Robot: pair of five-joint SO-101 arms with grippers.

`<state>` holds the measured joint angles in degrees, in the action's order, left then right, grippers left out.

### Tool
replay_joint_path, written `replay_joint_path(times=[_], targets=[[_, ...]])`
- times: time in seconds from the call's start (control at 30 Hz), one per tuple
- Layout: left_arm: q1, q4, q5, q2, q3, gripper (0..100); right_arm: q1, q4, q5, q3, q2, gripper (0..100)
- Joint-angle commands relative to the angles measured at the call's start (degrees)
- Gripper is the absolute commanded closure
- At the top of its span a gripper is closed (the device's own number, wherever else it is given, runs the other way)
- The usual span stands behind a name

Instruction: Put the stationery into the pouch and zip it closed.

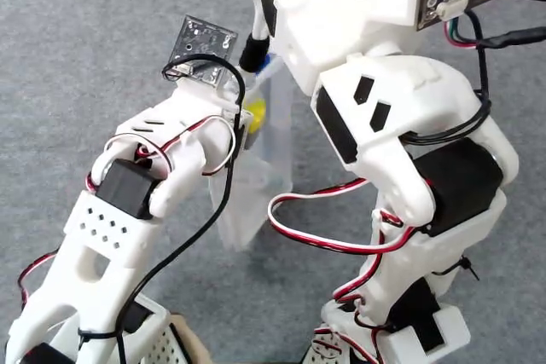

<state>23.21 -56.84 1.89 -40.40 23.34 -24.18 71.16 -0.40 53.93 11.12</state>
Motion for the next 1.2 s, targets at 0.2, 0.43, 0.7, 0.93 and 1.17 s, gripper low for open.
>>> replay_joint_path(times=[0.2,0.43,0.7,0.93,1.17], targets=[[0.3,0.9,-0.3,-0.4,-0.8,97,0.3,-0.3,-0.5,1.5,1.5,98.6],[0.3,0.7,-0.3,-0.5,-0.8,97,0.5,-0.1,-0.5,1.5,1.5,98.6],[0.7,-10.2,-0.3,-0.6,-9.2,97,1.6,0.0,-0.2,1.5,1.4,98.6],[0.6,-17.6,-0.3,-0.6,-17.5,97,6.1,0.0,-0.4,1.5,1.1,98.6],[0.6,-21.5,-0.3,-0.6,-21.8,97,10.9,0.0,-0.5,1.0,1.1,98.6]])
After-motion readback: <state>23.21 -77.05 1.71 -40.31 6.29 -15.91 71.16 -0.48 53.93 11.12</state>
